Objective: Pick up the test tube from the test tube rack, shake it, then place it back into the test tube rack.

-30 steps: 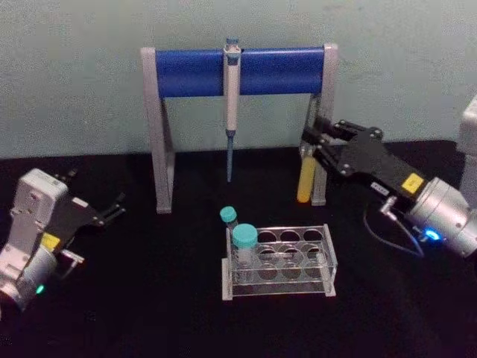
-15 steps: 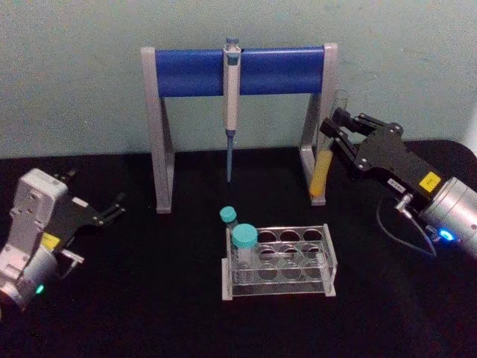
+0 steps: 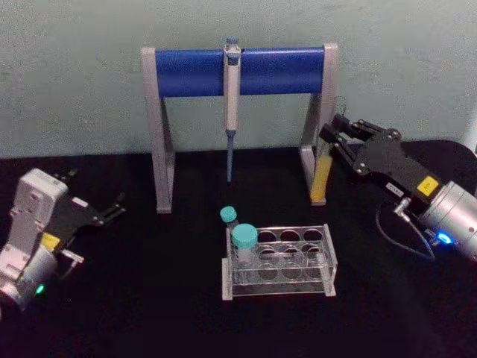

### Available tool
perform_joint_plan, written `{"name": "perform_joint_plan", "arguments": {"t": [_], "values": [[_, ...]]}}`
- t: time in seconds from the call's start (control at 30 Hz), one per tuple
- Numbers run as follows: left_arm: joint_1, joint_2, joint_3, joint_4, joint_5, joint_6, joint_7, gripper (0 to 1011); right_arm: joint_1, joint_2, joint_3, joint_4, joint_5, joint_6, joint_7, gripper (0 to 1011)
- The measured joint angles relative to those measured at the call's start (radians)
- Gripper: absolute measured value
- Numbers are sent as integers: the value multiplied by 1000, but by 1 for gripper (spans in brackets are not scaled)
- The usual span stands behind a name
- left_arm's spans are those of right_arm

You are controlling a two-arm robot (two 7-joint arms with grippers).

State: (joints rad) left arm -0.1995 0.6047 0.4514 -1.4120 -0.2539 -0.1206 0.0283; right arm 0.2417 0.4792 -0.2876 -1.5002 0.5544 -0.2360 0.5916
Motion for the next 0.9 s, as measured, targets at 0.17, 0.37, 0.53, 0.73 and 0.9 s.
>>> {"name": "perform_joint_plan", "arguments": {"t": [0.17, 0.37, 0.53, 0.73, 0.9], "values": [[0, 0, 0, 0, 0, 0, 0, 1001, 2, -1, -1, 6, -4, -3, 7, 232], [0, 0, 0, 0, 0, 0, 0, 1001, 9, -5, -9, 18, -7, -10, 22, 232], [0, 0, 0, 0, 0, 0, 0, 1001, 18, -6, -17, 27, -16, -8, 24, 232], [0, 0, 0, 0, 0, 0, 0, 1001, 33, -9, -33, 35, -25, 2, 32, 230], [0, 0, 0, 0, 0, 0, 0, 1001, 46, -11, -52, 39, -30, 8, 47, 232]]}}
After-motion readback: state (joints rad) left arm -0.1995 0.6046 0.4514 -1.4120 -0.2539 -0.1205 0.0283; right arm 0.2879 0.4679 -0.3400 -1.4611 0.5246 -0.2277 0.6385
